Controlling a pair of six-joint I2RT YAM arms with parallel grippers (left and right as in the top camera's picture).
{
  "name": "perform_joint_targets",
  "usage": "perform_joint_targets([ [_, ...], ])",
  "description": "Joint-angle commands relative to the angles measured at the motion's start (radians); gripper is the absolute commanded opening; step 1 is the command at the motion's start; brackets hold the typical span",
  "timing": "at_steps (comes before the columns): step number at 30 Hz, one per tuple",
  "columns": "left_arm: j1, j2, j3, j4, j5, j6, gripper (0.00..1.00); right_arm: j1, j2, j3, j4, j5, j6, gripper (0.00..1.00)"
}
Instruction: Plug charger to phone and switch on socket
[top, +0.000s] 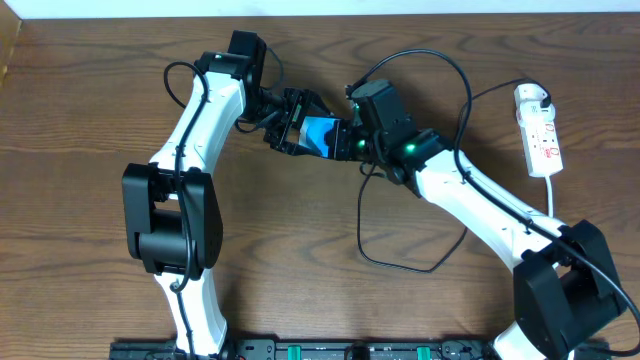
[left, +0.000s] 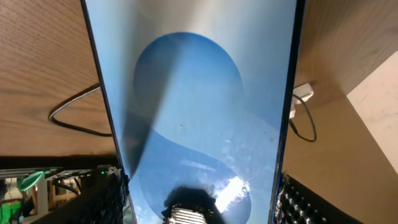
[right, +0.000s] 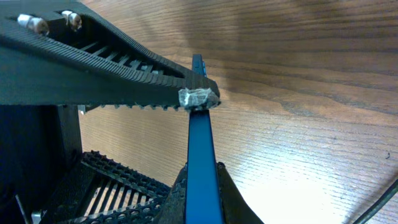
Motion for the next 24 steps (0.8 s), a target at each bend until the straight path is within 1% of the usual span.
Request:
perform_joint_targets([
  [1,-0.003,-0.022,0.008,-0.002,0.007,0.038,0.73,-0.055,-0.035,0.027,0.009,-0.002,0.015,0.01],
  [4,-0.003,-0.022,0.008,0.030,0.008,0.095,0.73,-0.099,-0.051,0.027,0.006,-0.033,0.018,0.01],
  [8,-0.003,-0.022,0.008,0.118,0.033,0.182,0.73,-0.151,-0.052,0.027,0.007,-0.090,0.059,0.01],
  [11,-0.003,-0.022,0.008,0.247,0.123,0.241,0.73,-0.185,-0.052,0.027,0.030,-0.103,0.114,0.01],
  [14,-0.003,-0.022,0.008,0.371,0.196,0.241,0.73,-0.209,-0.052,0.027,0.083,-0.103,0.200,0.01],
  [16,-0.003,-0.022,0.008,0.455,0.231,0.223,0.73,-0.227,-0.052,0.027,0.143,-0.103,0.285,0.01],
  [18,-0.003,-0.022,0.008,0.507,0.241,0.176,0.73,-0.237,-0.052,0.027,0.206,-0.102,0.368,0.01],
  [19,-0.003,-0.022,0.008,0.539,0.241,0.132,0.73,-0.241,-0.052,0.027,0.266,-0.098,0.436,0.01],
  [24,-0.003,-0.022,0.008,0.665,0.241,0.018,0.73,-0.242,-0.052,0.027,0.386,-0.058,0.637,0.02],
])
